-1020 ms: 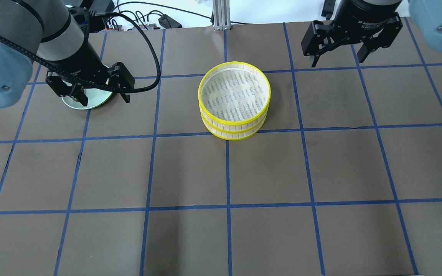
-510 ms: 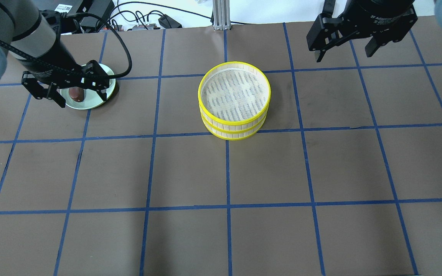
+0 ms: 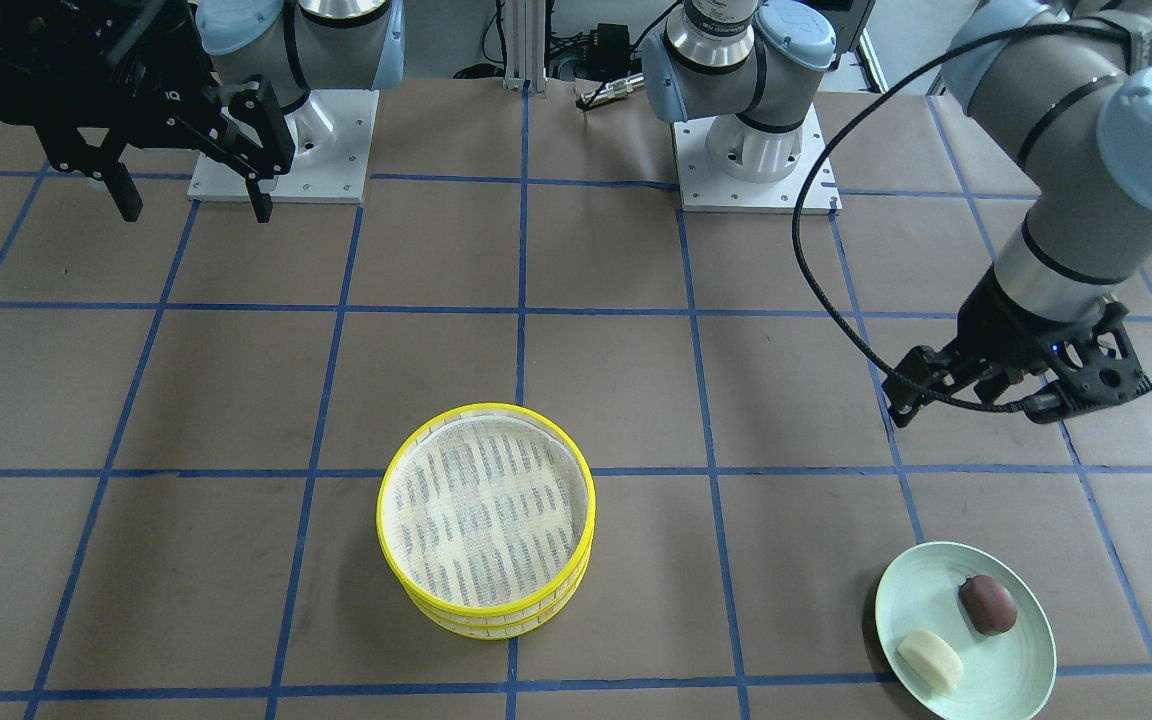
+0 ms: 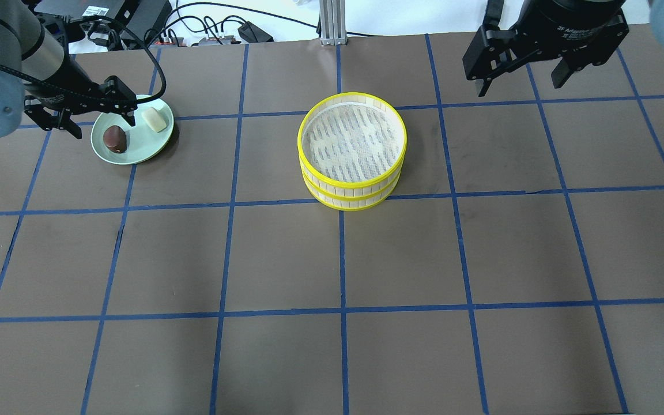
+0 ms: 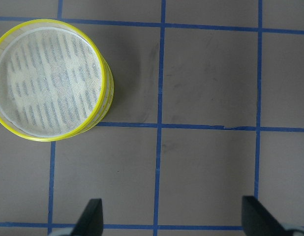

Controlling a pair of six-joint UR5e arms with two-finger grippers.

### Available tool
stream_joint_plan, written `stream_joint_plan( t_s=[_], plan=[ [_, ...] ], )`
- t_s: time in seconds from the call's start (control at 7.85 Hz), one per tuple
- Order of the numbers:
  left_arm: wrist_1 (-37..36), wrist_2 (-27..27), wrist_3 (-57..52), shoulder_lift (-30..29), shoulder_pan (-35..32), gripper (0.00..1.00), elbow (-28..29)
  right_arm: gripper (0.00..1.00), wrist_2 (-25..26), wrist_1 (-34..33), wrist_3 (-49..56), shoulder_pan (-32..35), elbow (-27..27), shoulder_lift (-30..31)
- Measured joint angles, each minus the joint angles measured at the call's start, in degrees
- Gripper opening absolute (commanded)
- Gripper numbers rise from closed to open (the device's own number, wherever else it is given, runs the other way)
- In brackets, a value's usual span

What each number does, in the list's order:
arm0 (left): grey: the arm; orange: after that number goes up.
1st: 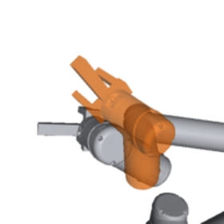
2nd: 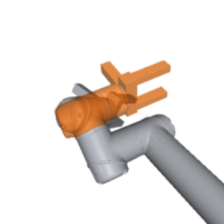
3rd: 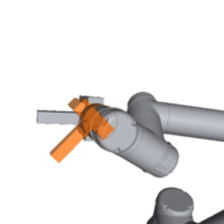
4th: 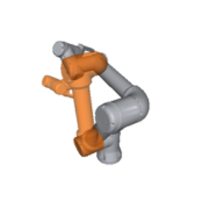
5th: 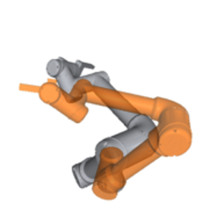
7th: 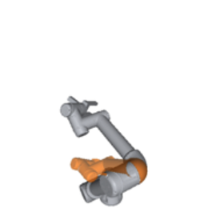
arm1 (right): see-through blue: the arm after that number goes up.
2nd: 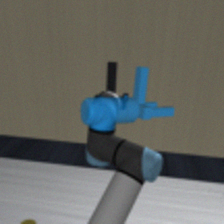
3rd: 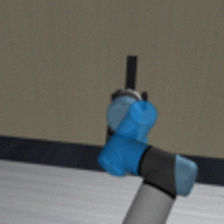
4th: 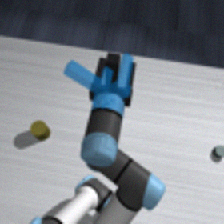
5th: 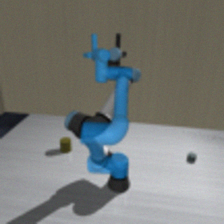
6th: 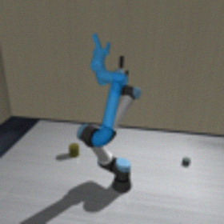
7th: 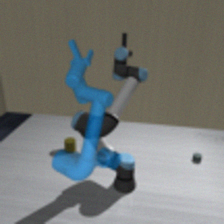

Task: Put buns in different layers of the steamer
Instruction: 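Move the left gripper over the pale green plate of buns, then lower the left gripper and grasp the white bun on the plate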

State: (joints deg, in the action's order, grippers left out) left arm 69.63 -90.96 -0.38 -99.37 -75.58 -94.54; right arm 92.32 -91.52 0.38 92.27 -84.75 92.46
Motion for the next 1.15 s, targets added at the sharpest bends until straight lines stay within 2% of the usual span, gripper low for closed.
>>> stream_joint_plan(
  t_s=[0.51, 0.89, 1.15],
  plan=[
    [-19.30, 0.46, 6.08, -10.00, 0.42, 1.00, 0.06, 1.00, 0.34, 0.70, -0.11, -0.03, -0.62, -0.19],
    [-29.56, 2.72, 11.52, -15.23, 0.49, 1.00, 0.63, 1.00, 0.37, 1.72, -0.17, -0.05, -1.01, 0.12],
    [-33.14, 3.24, 13.16, -19.14, 0.67, 1.00, 2.08, 1.00, 0.35, 1.50, -0.08, -0.05, -1.16, 0.13]
  ],
)
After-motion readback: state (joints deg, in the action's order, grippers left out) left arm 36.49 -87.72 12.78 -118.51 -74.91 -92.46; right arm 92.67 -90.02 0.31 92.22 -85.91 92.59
